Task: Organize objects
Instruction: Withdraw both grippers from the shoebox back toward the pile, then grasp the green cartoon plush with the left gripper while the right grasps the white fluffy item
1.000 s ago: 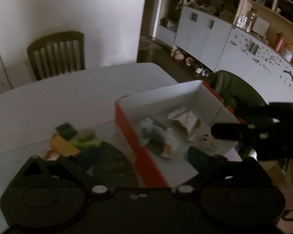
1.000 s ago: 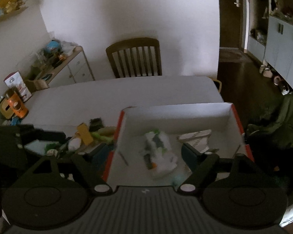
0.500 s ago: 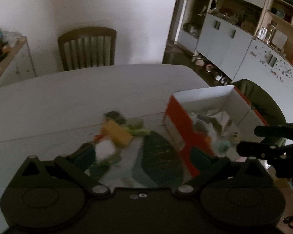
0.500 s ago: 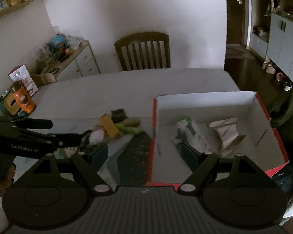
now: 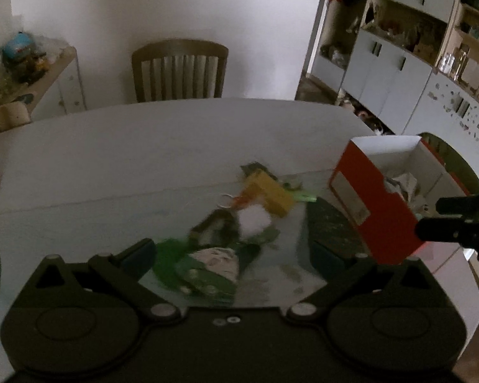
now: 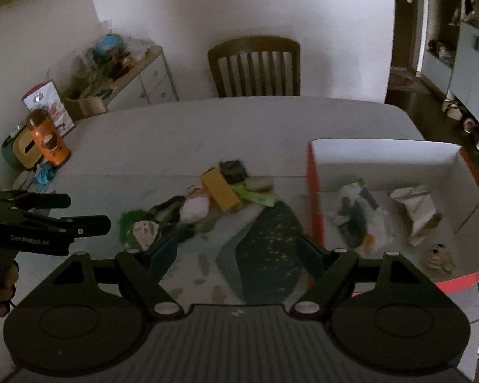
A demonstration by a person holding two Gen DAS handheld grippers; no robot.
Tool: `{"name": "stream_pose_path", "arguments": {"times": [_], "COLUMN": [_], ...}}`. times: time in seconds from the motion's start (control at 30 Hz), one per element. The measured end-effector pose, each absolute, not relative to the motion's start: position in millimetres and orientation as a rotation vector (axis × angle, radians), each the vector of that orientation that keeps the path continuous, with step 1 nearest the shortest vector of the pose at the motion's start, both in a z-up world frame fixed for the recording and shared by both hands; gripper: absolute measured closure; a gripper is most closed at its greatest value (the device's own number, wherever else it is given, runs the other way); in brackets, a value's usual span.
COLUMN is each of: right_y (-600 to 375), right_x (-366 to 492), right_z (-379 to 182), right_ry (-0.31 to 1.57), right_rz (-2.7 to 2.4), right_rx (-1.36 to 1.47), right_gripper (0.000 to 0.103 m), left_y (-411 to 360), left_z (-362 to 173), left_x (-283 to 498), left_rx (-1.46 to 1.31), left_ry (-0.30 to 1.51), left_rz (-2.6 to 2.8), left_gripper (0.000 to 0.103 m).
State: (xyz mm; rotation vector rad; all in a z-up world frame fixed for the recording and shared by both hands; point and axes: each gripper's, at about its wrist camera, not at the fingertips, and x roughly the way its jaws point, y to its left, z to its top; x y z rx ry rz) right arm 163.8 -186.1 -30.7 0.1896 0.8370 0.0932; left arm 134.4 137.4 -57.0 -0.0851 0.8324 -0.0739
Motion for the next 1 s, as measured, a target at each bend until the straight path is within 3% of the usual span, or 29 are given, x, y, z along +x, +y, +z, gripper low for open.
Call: {"name": "stream_pose_path", "arguments": {"times": [0.57, 1.0], "right_y": [-142.1, -116.1], "right_x": [225.9, 289.1], "right_z": [-82.7, -124.4], "right_ry": [0.92, 0.974], "right_rz": [0.039, 0.041], "right_rx": [0.182, 0.206], "right_gripper": [0.021, 0.021], "left_y": [163.2, 155.4], "left_z": [-121.5, -154.8], "left_x": [154.6, 174.3], "left_rx": [-0.062, -0.058], "left_ry": [0.885, 0.916], "left_rz": [-0.121, -0.134], "left_gripper": [0.001, 0.011]}}
